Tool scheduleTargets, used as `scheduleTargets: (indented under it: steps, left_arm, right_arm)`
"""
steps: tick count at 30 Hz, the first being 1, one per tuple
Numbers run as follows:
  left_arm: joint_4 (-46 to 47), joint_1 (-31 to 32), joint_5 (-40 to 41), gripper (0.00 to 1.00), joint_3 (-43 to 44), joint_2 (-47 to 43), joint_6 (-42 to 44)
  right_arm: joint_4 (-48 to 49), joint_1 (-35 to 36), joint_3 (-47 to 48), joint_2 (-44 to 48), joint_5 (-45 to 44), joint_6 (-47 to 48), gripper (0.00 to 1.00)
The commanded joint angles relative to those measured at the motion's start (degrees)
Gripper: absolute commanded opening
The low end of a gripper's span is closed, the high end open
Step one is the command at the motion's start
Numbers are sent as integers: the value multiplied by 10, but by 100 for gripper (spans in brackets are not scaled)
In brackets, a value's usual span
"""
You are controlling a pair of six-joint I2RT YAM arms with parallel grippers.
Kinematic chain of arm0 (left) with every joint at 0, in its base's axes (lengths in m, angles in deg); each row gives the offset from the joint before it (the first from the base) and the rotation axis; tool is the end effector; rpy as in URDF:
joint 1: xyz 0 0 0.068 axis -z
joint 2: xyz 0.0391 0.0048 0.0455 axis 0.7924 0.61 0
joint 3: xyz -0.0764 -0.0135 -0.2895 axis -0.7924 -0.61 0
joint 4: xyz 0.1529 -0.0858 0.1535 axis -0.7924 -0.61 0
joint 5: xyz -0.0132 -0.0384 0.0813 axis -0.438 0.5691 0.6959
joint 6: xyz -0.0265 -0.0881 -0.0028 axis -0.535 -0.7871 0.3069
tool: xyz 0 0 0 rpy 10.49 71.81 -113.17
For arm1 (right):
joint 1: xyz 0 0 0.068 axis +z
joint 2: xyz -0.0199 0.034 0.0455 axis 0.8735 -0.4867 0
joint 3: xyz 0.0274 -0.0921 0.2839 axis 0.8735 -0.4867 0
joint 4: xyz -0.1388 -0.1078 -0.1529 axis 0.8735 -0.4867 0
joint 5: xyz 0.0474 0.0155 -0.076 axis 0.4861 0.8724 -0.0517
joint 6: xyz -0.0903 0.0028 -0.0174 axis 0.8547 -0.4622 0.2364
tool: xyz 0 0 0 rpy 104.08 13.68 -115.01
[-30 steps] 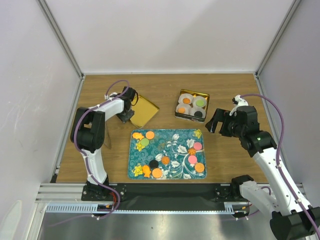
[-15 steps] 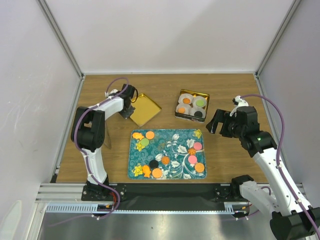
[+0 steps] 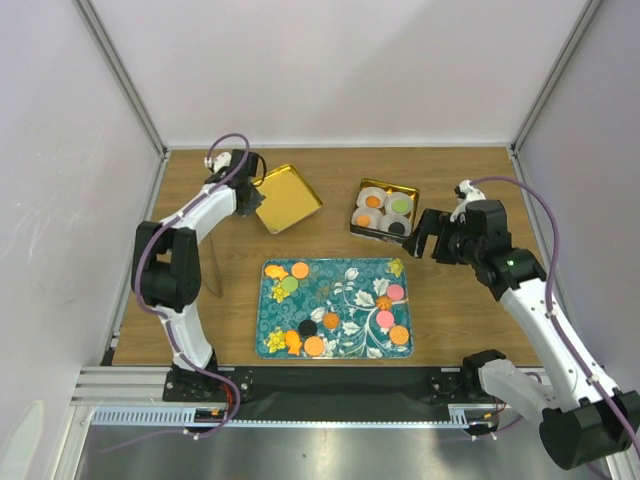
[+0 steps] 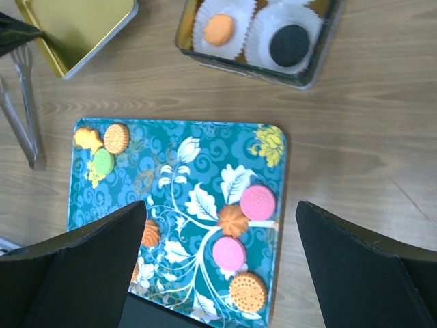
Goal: Pack the cookies
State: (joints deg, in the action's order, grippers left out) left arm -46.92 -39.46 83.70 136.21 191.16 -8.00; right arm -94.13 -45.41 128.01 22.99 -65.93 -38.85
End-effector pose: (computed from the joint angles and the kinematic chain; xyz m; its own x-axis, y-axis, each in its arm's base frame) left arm 0.4102 -0.0667 0.2207 -0.5701 -0.5853 -0.5766 -0.5733 0.7861 -0.2312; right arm 0.1775 0.0647 0.3125 -0.6764 0.1905 -0.7115 -0.1639 0.9028 0.3975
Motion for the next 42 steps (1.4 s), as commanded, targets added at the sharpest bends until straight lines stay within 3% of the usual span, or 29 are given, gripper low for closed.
scheduleTargets:
  steps: [1, 11, 19, 36, 42]
  left_arm:
    - [44, 1, -30, 0, -12, -78, 51]
    - [47, 26, -105, 0, -114, -254, 123]
    - [46, 66, -142, 0, -189, -370, 154]
    - [109, 148, -217, 0, -230, -417, 137]
    - [124, 164, -216, 0, -229, -405, 116]
  right_arm:
    - [47, 32, 43, -31, 11, 19, 100]
    - [89, 63, 136, -162, 40, 58, 100]
    - [139, 69, 179, -227, 168, 34, 100]
    - [222, 114, 159, -255, 212, -46, 99]
    - [241, 124, 149, -257, 198, -83, 82]
